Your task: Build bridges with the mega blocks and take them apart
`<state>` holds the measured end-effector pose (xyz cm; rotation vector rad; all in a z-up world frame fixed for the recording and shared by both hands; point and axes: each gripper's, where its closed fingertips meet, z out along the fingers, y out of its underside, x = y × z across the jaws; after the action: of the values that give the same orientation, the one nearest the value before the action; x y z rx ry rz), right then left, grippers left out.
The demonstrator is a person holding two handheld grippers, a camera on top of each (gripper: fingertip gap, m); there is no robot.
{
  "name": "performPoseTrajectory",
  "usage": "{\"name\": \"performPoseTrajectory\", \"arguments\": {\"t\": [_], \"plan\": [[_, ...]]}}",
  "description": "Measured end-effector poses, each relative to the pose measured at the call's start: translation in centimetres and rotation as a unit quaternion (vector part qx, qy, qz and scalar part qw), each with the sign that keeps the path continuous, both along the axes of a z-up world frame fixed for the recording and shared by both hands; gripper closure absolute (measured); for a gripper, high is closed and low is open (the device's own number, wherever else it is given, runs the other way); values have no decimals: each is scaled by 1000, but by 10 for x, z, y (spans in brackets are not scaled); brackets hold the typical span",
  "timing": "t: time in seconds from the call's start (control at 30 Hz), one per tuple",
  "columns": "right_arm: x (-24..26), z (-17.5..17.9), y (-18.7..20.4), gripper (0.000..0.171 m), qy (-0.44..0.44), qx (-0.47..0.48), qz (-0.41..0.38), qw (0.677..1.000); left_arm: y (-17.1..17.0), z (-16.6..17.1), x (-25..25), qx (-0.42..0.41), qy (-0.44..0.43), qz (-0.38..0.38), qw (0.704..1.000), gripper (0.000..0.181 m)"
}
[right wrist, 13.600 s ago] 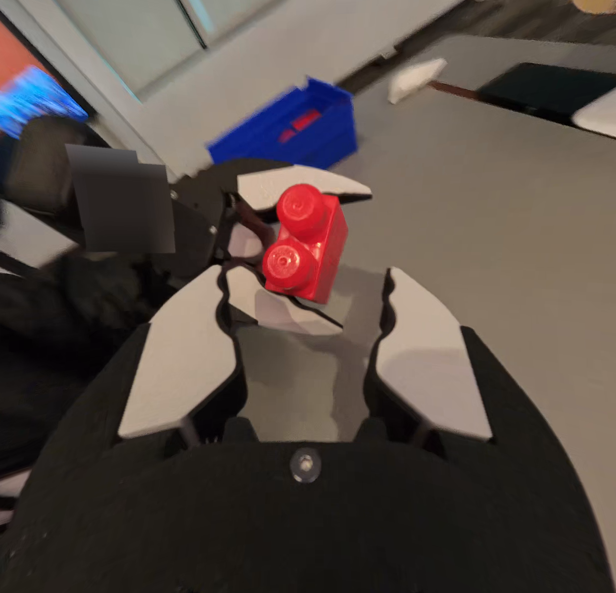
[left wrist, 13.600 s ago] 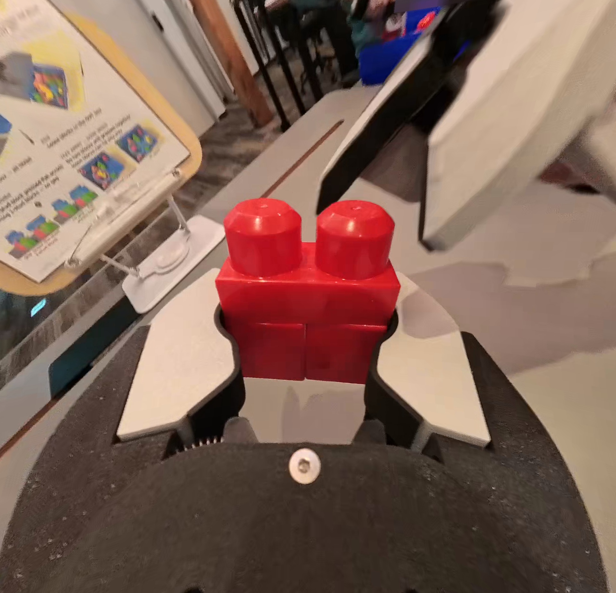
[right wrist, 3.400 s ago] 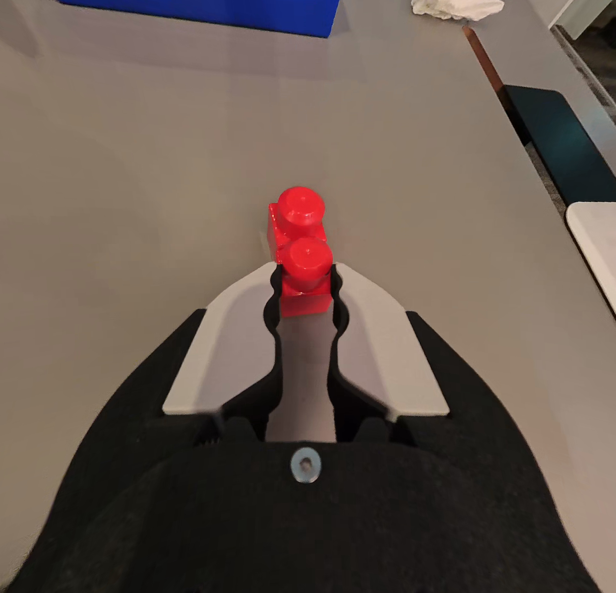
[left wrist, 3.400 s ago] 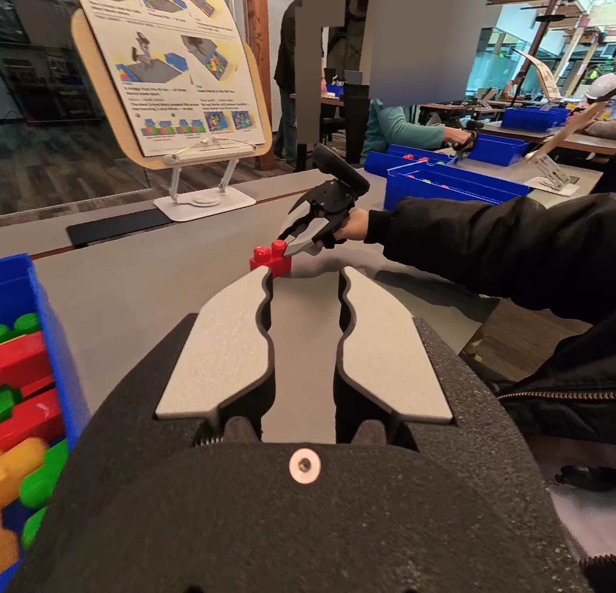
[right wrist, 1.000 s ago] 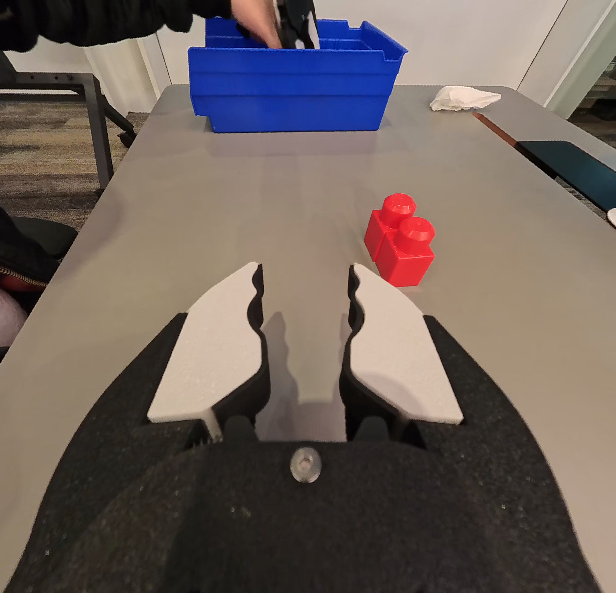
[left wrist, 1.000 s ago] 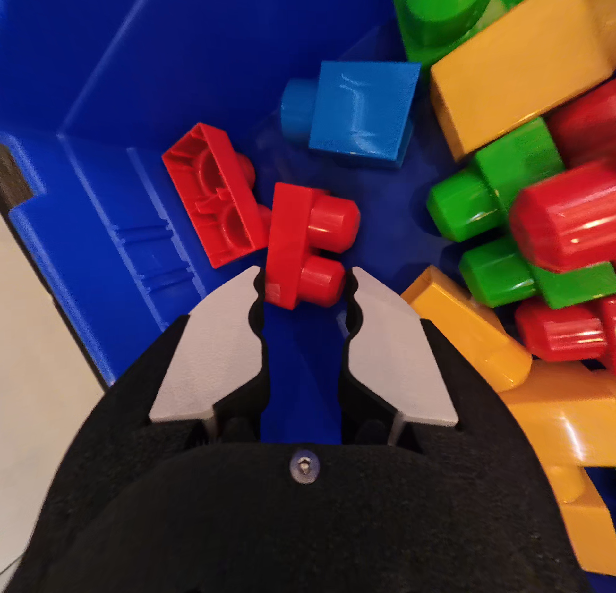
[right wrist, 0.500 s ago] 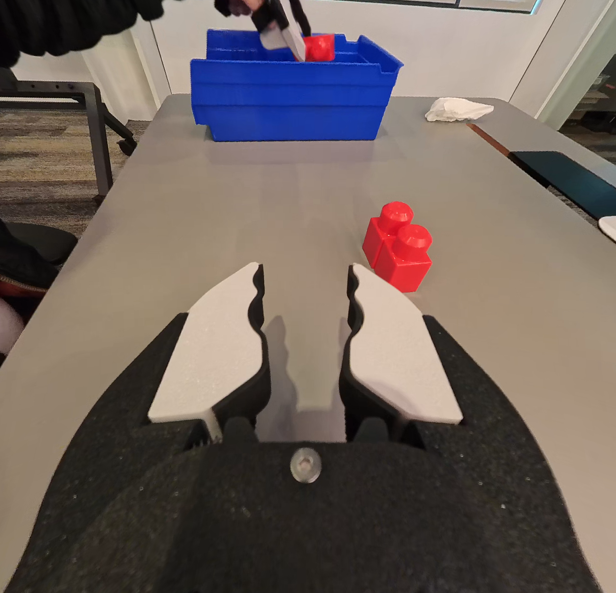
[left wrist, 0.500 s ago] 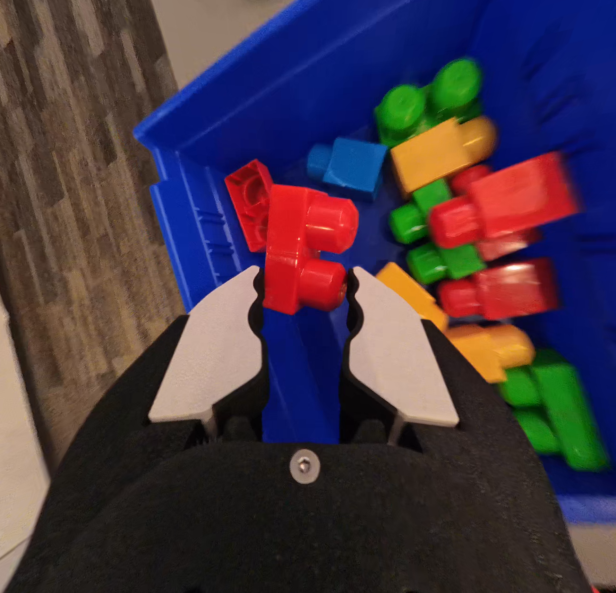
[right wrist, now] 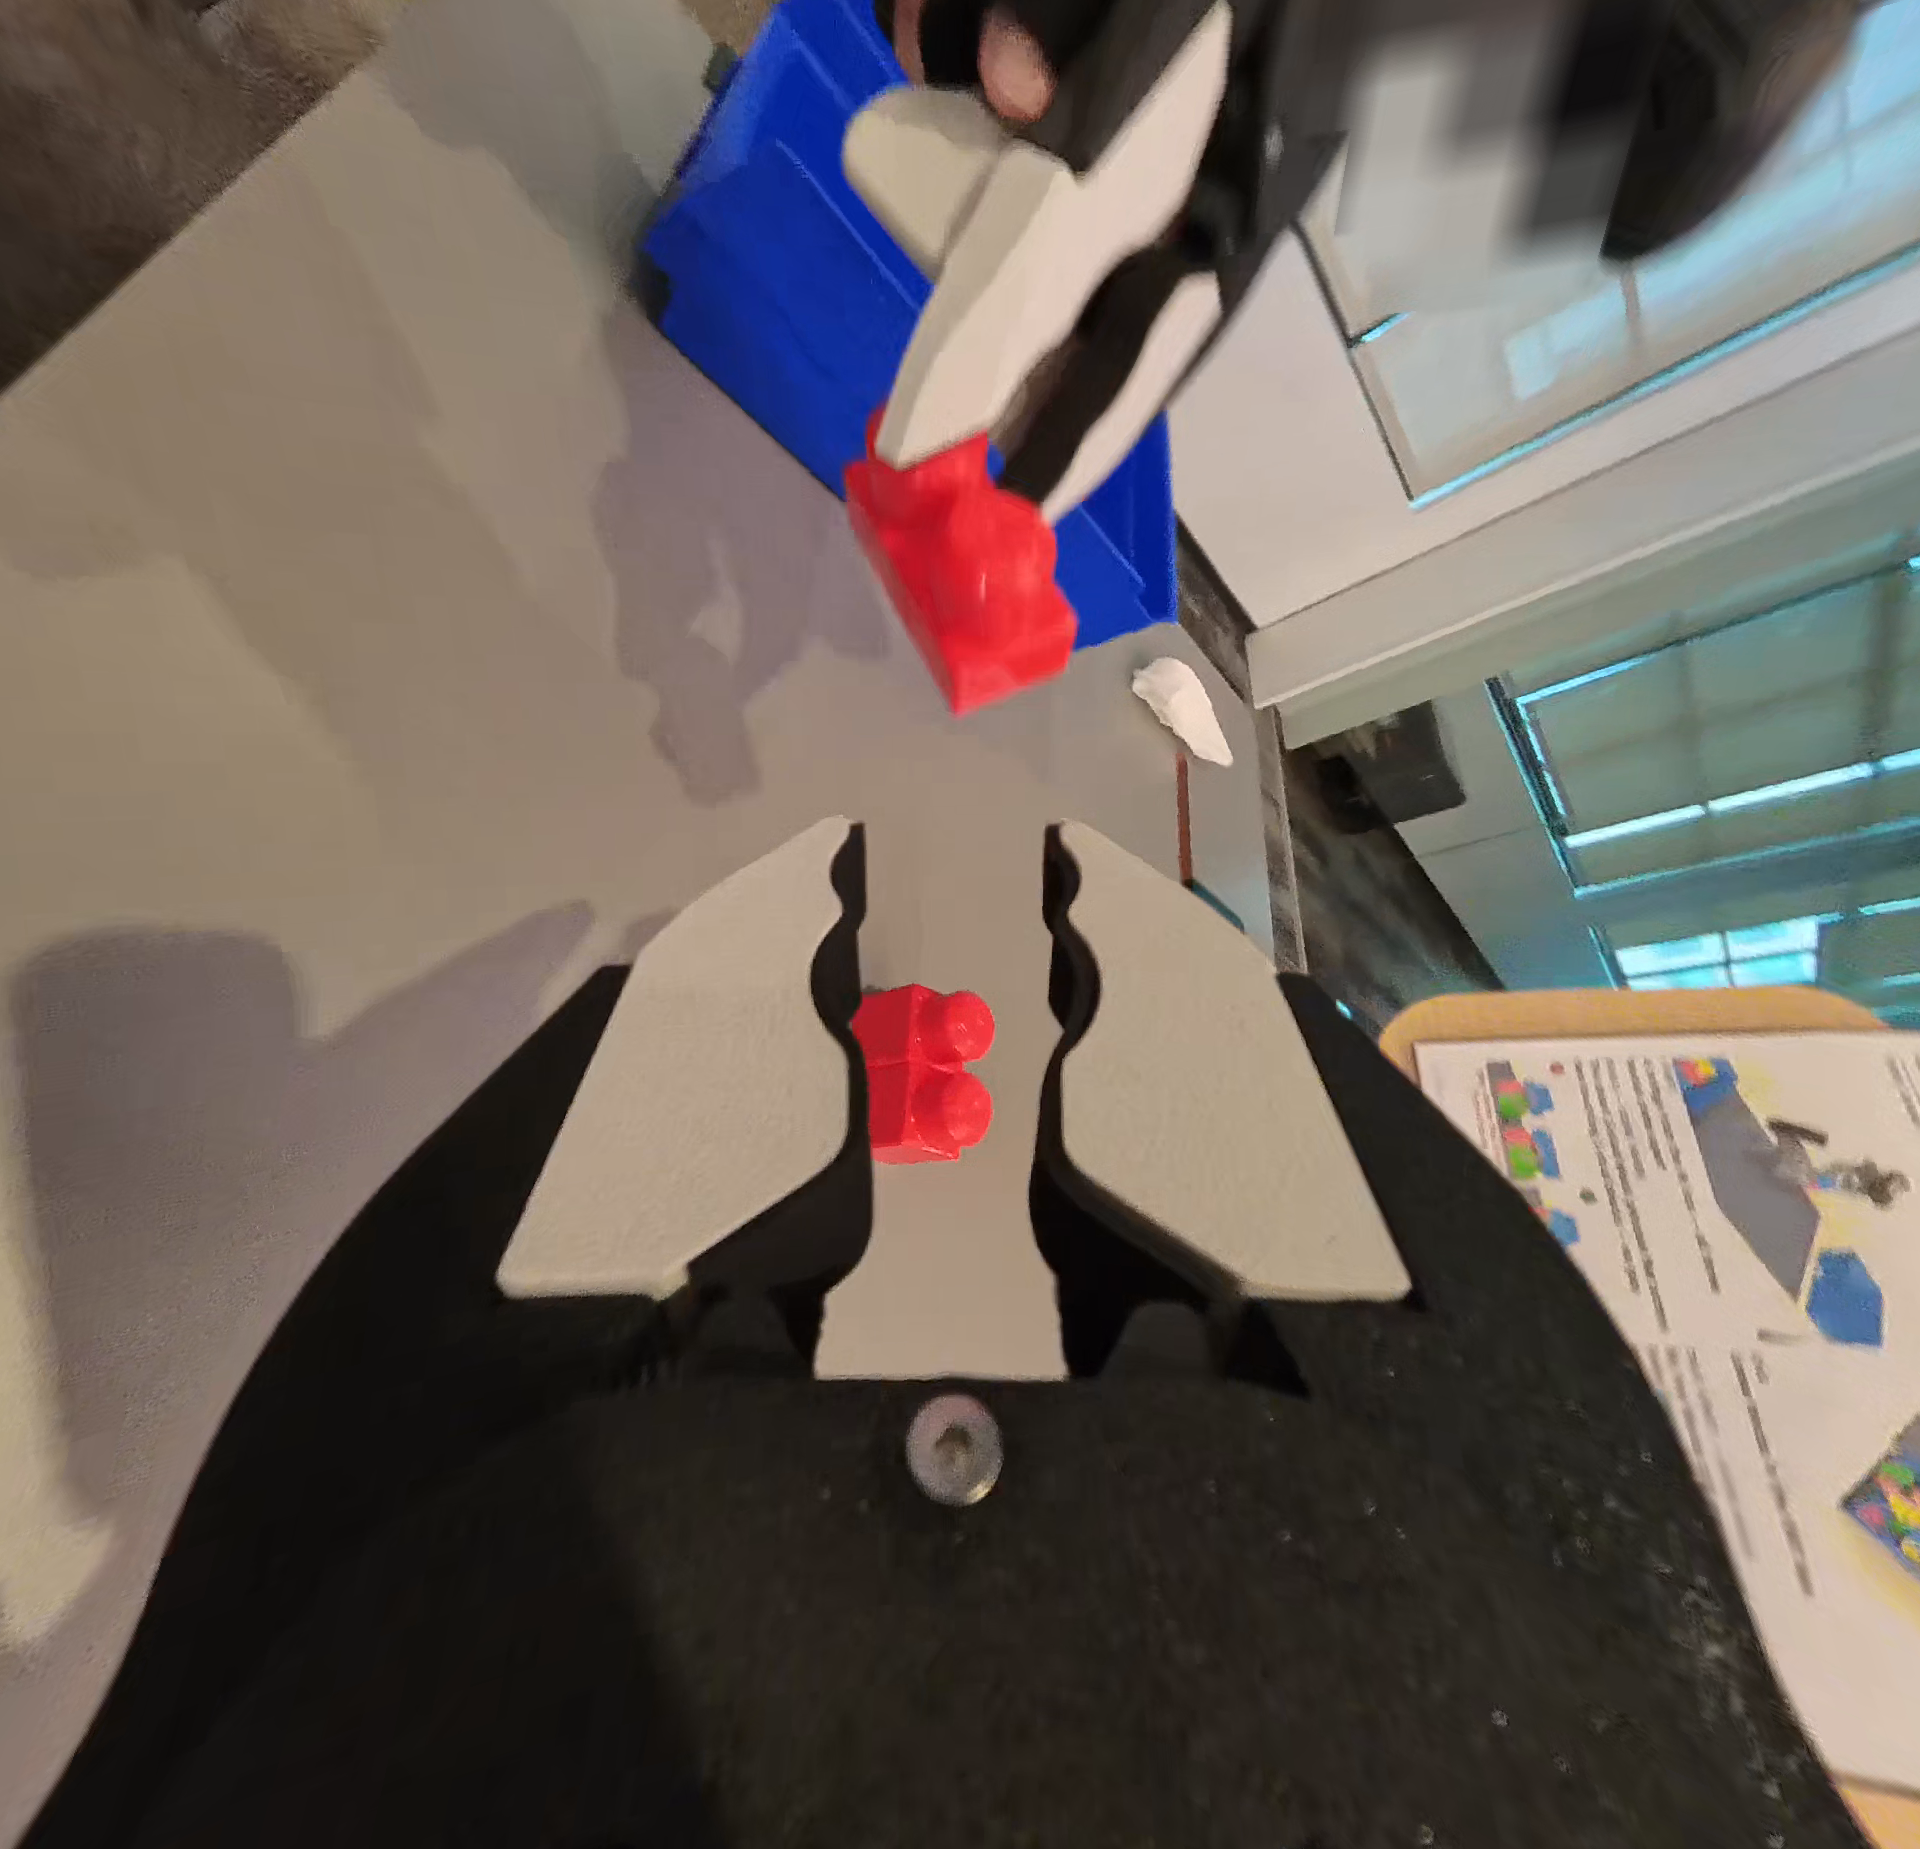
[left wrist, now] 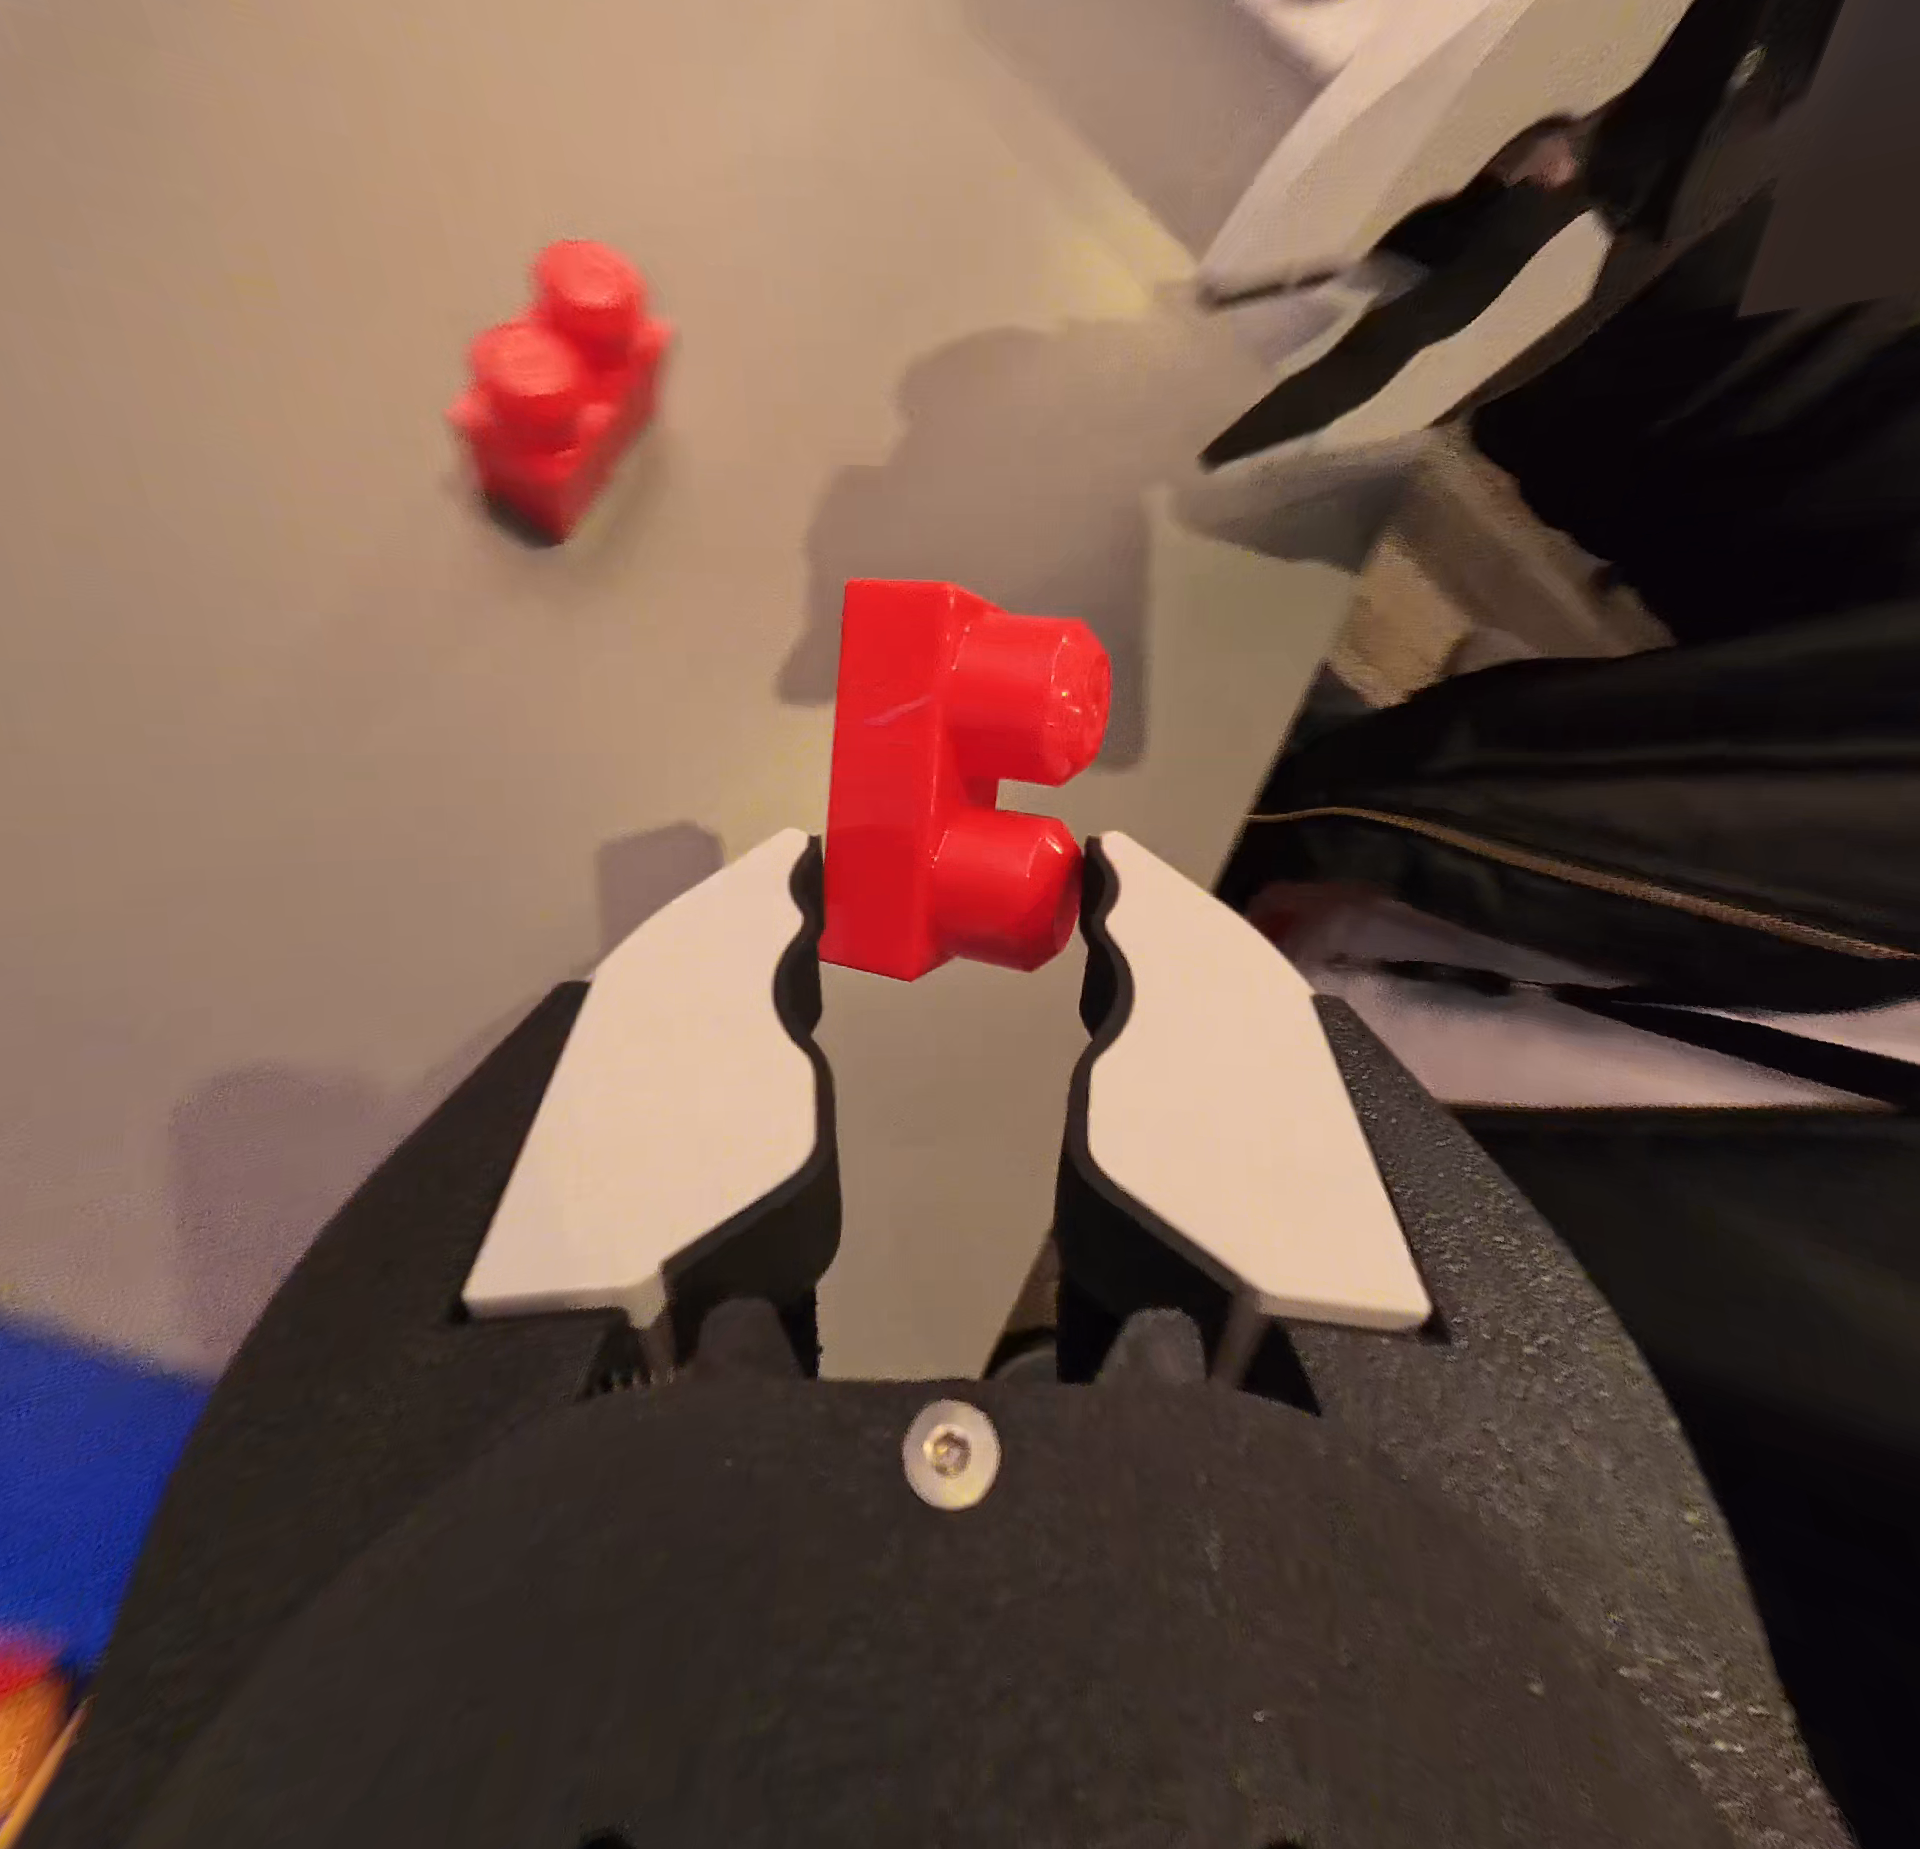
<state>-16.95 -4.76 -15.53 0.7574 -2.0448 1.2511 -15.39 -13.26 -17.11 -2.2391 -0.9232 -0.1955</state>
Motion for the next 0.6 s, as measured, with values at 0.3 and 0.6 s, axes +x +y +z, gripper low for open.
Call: {"name": "performPoseTrajectory", "arguments": {"t": [0.3, 0.6], "plan": [[20, -17, 2, 122, 40, 72, 16, 996, 79, -7, 17, 60, -55, -72, 994, 134], [29, -20, 10, 136, 0, 86, 6, 996, 95, 3, 25, 105, -17, -87, 991, 134]]}}
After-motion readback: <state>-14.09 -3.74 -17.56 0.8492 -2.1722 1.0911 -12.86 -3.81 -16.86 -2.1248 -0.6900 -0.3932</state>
